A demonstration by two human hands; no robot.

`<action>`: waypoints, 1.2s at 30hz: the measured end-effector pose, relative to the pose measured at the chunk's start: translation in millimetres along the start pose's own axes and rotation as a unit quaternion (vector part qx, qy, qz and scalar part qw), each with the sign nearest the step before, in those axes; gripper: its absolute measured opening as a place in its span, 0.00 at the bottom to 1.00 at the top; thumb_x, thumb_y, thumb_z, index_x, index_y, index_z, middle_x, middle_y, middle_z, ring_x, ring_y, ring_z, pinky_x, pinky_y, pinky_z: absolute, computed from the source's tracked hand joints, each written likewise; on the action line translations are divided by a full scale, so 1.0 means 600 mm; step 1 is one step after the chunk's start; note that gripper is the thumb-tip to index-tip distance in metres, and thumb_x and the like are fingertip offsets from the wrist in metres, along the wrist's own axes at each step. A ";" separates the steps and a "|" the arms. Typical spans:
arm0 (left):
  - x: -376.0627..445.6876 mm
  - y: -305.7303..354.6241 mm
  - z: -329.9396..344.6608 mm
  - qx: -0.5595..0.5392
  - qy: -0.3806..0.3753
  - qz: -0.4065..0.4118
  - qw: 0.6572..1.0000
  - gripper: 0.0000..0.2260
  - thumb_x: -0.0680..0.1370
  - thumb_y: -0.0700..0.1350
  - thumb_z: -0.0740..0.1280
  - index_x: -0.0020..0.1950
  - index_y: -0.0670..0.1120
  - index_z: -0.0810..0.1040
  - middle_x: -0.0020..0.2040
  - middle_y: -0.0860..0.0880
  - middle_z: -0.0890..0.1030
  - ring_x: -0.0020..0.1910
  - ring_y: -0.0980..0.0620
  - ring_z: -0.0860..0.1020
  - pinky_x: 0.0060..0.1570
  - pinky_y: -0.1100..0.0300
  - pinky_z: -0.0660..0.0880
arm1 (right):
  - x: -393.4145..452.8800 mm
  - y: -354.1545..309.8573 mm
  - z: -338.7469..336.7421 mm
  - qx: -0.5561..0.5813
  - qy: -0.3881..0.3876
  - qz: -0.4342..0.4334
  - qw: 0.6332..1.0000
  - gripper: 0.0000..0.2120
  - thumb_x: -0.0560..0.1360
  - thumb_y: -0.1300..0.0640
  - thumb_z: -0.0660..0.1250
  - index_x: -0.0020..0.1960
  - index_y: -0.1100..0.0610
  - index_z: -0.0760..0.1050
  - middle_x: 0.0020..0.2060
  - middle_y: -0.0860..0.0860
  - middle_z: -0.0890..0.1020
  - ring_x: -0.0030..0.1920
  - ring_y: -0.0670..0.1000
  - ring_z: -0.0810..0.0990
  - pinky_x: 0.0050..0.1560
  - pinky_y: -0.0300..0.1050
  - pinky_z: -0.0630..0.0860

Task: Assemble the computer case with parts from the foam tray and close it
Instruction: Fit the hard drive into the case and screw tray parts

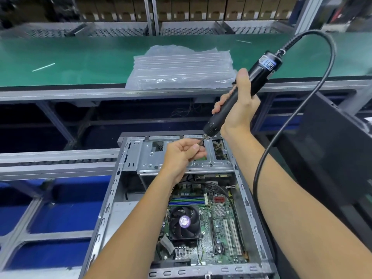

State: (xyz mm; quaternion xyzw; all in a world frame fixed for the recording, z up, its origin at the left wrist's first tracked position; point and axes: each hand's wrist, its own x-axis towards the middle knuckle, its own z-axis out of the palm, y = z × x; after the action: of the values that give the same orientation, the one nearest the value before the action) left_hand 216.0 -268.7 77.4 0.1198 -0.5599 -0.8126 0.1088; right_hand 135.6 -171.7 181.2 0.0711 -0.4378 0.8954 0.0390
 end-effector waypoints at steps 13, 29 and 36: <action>-0.001 -0.017 -0.010 -0.033 0.007 0.031 0.999 0.08 0.73 0.28 0.67 0.47 0.39 0.79 0.40 0.43 0.84 0.42 0.48 0.84 0.43 0.64 0.78 | -0.004 0.014 0.007 -0.065 -0.090 -0.016 0.994 0.20 0.69 0.42 0.70 0.37 0.58 0.69 0.23 0.53 0.71 0.20 0.53 0.69 0.25 0.44 0.69; -0.004 -0.024 -0.025 0.003 -0.011 0.010 1.000 0.07 0.76 0.31 0.64 0.48 0.39 0.80 0.39 0.43 0.84 0.38 0.49 0.84 0.41 0.64 0.79 | -0.010 0.016 -0.002 -0.029 -0.075 0.014 0.997 0.20 0.70 0.43 0.71 0.35 0.57 0.68 0.25 0.55 0.70 0.22 0.53 0.68 0.25 0.43 0.69; -0.007 -0.026 -0.027 0.005 -0.025 0.049 0.998 0.14 0.73 0.27 0.66 0.44 0.46 0.83 0.37 0.45 0.84 0.41 0.46 0.84 0.43 0.62 0.79 | -0.017 0.021 0.000 -0.064 -0.133 -0.003 0.989 0.20 0.68 0.41 0.70 0.33 0.56 0.69 0.24 0.55 0.71 0.21 0.54 0.69 0.25 0.44 0.69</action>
State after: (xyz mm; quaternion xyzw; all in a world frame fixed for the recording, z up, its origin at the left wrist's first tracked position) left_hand 224.4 -276.0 57.5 0.0725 -0.5715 -0.8063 0.1344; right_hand 144.2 -179.3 169.4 0.1888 -0.4950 0.8480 -0.0122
